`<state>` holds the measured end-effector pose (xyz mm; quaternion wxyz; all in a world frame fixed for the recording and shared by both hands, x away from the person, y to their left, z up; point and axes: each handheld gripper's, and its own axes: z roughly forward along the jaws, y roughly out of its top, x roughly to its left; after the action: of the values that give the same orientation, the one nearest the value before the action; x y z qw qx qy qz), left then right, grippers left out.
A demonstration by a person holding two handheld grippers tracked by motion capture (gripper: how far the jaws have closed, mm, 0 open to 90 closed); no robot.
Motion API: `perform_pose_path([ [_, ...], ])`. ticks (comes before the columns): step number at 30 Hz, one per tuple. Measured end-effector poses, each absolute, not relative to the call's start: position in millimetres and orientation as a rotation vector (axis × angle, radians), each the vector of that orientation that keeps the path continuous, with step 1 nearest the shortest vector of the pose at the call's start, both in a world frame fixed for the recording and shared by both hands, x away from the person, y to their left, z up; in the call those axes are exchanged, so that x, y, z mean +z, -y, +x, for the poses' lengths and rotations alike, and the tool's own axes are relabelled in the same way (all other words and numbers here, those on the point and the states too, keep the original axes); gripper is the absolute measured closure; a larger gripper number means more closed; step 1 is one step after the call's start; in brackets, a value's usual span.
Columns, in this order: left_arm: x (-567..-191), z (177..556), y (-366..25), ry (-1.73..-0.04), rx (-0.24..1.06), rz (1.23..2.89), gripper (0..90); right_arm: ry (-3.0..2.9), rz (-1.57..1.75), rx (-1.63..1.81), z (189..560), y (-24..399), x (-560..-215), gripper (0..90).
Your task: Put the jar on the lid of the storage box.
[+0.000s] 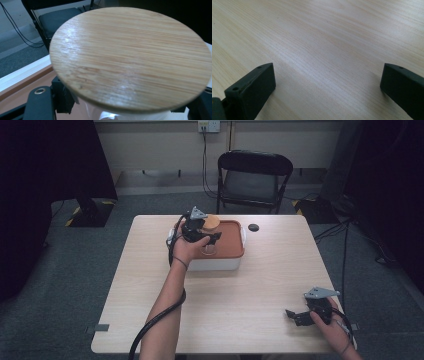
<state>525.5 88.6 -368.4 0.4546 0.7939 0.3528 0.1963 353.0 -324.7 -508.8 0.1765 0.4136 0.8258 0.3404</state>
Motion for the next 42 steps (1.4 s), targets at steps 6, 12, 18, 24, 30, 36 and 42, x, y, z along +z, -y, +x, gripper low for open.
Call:
perform_pose_path([
  [6,-371.8,527.0,-88.8,-0.882,0.49,1.961,26.5,-2.338,1.171,0.964,353.0,324.7,-508.8,0.0],
  [12,-373.3,528.3,-88.6,-0.885,0.494,1.952,26.5,-2.338,1.171,0.964,353.0,324.7,-508.8,0.0],
  [18,-375.4,527.5,-87.9,-0.884,0.493,1.939,26.3,-2.338,1.171,0.964,353.0,324.7,-508.8,0.0],
  [24,-375.4,527.5,-87.9,-0.886,0.492,1.939,26.3,-2.338,1.171,0.964,353.0,324.7,-508.8,0.0],
  [30,-376.3,527.0,-87.8,-0.895,0.492,1.929,25.7,-2.338,1.171,0.964,353.0,324.7,-508.8,0.0],
  [36,-376.3,527.6,-87.9,-0.906,0.482,1.919,20.0,-2.338,1.171,0.964,353.0,324.7,-508.8,0.0],
  [42,-374.7,526.7,-88.8,-0.921,0.478,1.902,9.6,-2.338,1.171,0.964,353.0,324.7,-508.8,0.0],
])
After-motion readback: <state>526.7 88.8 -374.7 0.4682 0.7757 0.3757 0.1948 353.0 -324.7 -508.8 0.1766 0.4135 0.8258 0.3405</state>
